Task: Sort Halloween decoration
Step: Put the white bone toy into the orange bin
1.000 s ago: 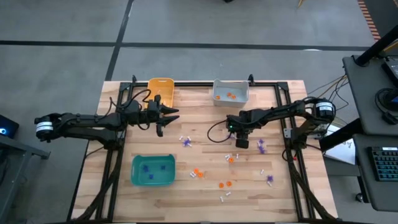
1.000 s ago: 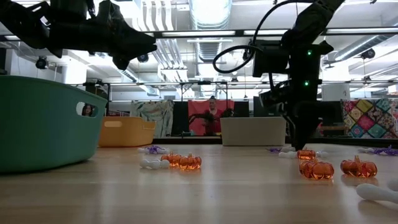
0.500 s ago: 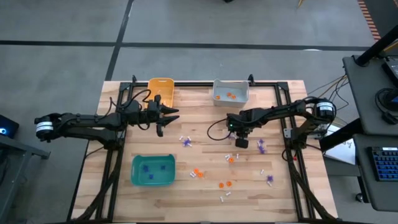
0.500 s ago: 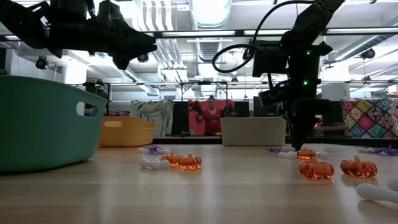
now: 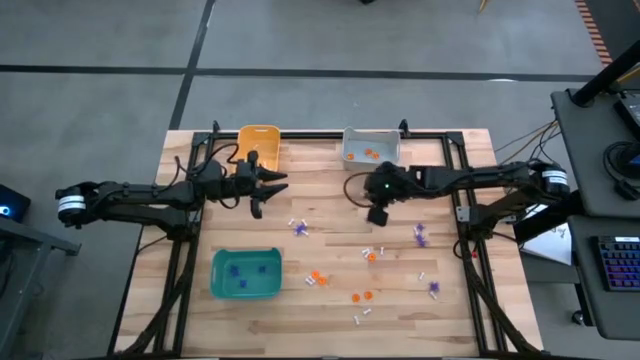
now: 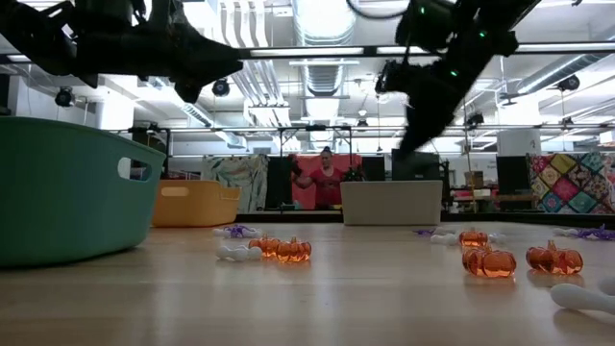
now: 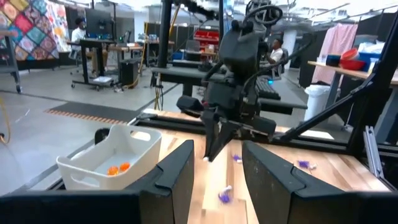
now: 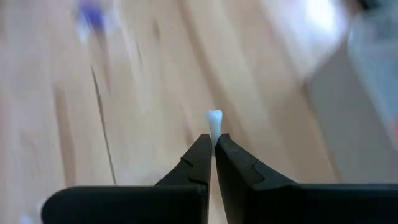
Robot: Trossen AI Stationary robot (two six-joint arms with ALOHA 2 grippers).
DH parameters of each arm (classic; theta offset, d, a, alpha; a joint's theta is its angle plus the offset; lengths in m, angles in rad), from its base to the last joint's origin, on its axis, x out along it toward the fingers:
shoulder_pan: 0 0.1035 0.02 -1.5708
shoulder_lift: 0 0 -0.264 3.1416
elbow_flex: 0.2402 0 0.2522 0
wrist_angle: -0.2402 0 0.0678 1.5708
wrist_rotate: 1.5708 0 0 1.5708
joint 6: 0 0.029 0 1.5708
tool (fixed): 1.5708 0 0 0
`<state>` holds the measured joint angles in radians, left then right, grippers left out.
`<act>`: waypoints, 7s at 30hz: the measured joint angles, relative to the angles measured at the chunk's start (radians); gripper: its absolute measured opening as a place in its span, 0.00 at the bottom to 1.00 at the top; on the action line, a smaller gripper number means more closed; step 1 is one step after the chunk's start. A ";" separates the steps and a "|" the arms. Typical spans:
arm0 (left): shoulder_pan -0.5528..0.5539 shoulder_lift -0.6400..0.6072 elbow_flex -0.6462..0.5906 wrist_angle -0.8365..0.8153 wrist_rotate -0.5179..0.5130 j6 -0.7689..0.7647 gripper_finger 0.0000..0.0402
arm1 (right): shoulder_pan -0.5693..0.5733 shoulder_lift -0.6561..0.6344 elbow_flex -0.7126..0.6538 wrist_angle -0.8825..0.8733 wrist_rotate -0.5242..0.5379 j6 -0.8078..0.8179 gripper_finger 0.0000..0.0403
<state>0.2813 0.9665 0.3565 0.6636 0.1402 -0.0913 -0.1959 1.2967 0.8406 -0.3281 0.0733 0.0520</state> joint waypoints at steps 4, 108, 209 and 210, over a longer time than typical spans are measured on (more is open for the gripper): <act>0.000 0.000 0.000 0.046 0.000 0.004 0.29 | -0.003 0.015 0.002 0.253 -0.003 -0.042 0.03; 0.017 -0.229 0.000 0.006 -0.055 0.083 0.29 | -0.182 1.110 1.212 0.346 -0.206 -0.018 0.17; -0.268 0.396 0.472 -0.863 -0.154 -0.219 0.29 | 0.383 0.165 0.327 -0.027 -0.123 0.077 0.16; -0.267 0.414 0.490 -0.905 -0.159 -0.233 0.29 | 0.383 0.165 0.327 -0.030 -0.124 0.080 0.16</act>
<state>0.0139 1.3804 0.8460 -0.2412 -0.0191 -0.3239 0.1871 1.4612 1.1675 -0.3584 -0.0503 0.1319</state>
